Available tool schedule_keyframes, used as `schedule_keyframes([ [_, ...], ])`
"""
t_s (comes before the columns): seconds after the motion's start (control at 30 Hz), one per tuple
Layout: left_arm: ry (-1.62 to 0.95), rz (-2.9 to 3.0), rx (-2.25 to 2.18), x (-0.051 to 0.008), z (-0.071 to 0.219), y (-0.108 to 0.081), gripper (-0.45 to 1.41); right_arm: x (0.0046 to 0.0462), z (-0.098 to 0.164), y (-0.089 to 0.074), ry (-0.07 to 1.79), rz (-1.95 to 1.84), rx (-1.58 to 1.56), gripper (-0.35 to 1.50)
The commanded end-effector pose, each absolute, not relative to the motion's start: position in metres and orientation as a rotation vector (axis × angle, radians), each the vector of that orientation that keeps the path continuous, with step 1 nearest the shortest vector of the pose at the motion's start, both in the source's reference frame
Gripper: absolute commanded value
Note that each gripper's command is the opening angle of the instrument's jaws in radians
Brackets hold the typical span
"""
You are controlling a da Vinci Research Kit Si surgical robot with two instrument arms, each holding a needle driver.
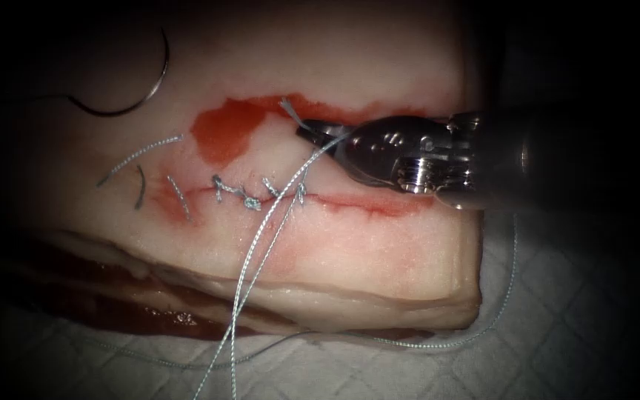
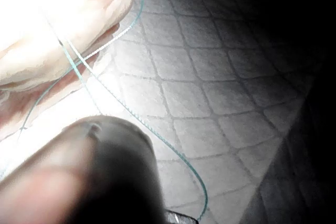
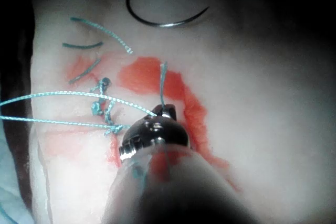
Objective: Wound Closure
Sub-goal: Tighten the knot by pulling up with the right gripper and down with the left gripper
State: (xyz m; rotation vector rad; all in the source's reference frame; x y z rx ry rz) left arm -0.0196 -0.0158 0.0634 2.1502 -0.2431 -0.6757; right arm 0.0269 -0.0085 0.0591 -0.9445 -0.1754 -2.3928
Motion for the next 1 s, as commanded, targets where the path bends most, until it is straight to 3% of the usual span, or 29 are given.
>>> schedule_keyframes([
  [0.03,-0.212,-0.688,2.153,-0.0203,0.0641,-0.0161,-0.45,0.0277,0.0597,-0.0079,-0.184,-2.388,-0.945,-0.35],
  [1.0,-0.137,-0.831,2.181,-0.0145,0.0631,-0.0162,-0.45,0.0263,0.0610,-0.0068,-0.241,-2.355,-0.878,-0.35],
])
